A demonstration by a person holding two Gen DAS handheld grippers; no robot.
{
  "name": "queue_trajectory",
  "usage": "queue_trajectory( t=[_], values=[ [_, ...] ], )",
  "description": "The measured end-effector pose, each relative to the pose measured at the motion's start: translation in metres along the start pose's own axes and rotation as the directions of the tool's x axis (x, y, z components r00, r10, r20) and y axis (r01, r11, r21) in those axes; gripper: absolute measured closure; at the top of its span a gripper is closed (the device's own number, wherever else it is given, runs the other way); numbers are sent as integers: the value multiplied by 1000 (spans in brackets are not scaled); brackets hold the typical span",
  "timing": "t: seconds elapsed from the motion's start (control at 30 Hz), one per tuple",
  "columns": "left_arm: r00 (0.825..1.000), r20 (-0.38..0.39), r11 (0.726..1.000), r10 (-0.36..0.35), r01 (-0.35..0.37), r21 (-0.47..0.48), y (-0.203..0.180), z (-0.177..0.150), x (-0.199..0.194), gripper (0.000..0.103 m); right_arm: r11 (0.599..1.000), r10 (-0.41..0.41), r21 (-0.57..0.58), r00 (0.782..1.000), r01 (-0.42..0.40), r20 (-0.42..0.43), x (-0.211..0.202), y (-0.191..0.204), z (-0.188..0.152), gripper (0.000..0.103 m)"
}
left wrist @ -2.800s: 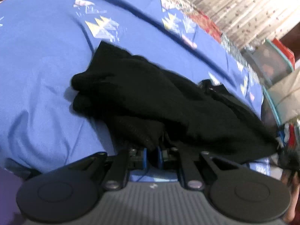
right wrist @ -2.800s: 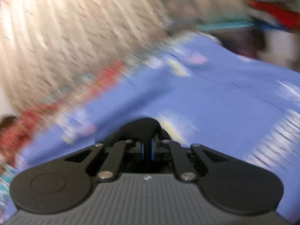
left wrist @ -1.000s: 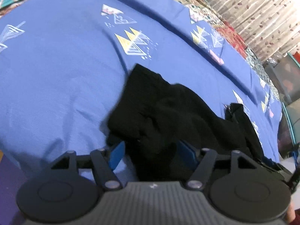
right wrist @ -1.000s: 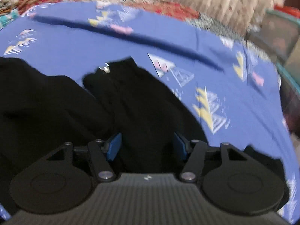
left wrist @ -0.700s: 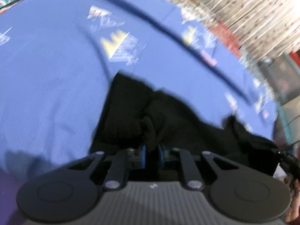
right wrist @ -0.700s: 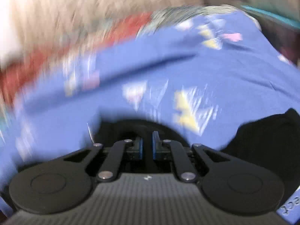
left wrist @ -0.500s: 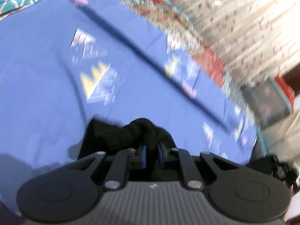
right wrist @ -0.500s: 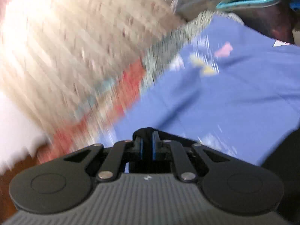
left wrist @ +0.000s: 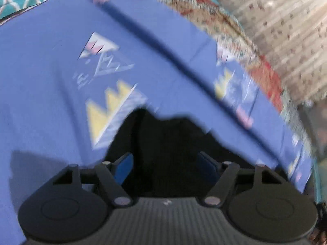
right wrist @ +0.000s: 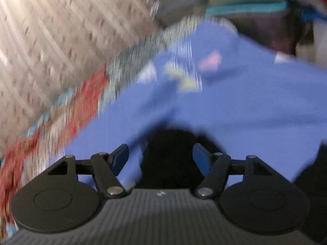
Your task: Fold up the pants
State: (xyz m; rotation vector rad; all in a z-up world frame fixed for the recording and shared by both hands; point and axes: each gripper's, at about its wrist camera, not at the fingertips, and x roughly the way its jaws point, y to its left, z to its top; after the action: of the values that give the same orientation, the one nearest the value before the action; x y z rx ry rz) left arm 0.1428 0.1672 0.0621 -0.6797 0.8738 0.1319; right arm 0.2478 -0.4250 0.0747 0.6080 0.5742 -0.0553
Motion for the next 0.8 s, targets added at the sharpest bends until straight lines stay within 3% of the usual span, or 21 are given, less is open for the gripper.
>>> queue_trajectory(
  t=[0.1, 0.23, 0.37, 0.53, 0.67, 0.8],
  values=[
    [997, -7, 994, 81, -80, 70, 19, -37, -13, 33, 999, 37, -14, 996, -39, -80, -12, -18, -36, 34],
    [989, 16, 974, 144, -145, 176, 30, -78, -37, 31, 994, 96, -40, 987, -102, -125, -46, -28, -76, 34],
    [988, 35, 962, 148, -152, 228, 25, -105, -58, 27, 980, 140, -118, 979, -158, -150, -72, -24, -116, 34],
    [989, 10, 963, 147, -145, 225, 25, -134, -67, 26, 950, 180, -232, 973, -211, -148, -113, -5, -167, 33],
    [988, 4, 964, 157, -154, 219, 29, -146, -69, 25, 903, 216, -339, 961, -264, -172, -132, 21, -199, 33],
    [991, -7, 972, 136, -132, 192, 44, -154, -71, 30, 810, 266, -451, 921, -374, -286, -132, 58, -224, 34]
  ],
)
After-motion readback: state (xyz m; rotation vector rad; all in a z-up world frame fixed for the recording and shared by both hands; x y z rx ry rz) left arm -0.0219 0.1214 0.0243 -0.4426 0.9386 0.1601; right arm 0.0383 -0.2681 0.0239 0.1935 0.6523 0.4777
